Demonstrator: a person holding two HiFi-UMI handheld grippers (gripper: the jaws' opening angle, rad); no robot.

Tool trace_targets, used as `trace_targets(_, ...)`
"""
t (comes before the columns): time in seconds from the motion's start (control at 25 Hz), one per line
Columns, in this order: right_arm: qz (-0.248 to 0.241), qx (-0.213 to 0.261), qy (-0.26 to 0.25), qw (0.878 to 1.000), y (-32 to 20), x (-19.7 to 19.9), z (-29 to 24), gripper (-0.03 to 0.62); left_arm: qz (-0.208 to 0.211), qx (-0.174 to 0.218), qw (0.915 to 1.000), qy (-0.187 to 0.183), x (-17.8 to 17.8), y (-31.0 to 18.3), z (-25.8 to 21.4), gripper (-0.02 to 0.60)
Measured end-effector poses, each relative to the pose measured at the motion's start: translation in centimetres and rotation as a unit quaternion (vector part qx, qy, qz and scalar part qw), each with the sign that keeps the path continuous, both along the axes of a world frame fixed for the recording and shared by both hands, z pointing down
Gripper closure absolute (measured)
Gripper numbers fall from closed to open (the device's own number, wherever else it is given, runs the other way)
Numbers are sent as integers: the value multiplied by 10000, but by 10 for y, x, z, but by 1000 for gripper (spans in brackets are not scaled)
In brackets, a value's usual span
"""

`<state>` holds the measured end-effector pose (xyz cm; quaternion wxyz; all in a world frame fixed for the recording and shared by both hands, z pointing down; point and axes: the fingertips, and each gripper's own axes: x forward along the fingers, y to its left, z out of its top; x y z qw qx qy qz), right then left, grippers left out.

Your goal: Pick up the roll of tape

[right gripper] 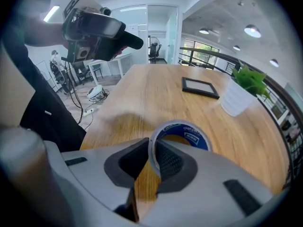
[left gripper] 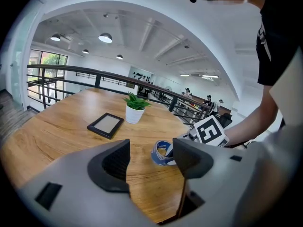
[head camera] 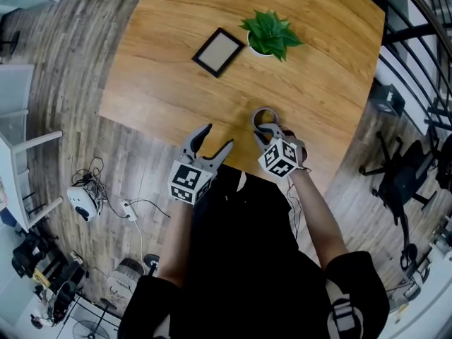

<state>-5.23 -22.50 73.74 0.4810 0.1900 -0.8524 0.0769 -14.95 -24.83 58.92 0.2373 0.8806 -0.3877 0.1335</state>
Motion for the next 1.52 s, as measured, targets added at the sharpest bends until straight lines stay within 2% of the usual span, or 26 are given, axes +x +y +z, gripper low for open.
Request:
trace_targets(0.44, -168, 138, 154, 9996, 8, -4, 1, 540, 12, 110, 9999, -111, -7, 1, -10, 296)
trace_targets(0.92, -218, 211, 89, 9995, 6, -9, -8, 540, -2, 116, 9998, -131, -11, 3, -20, 296)
trace_targets(1.2, 7, 367, 40, 9993, -1, 2, -15, 540, 44, 120, 9999, -63, -5, 6, -24, 296)
trace_targets(1.52, 377, 611, -181, 9973, -3, 18, -31, 540, 107, 182, 9997, -156, 5, 8, -26, 296)
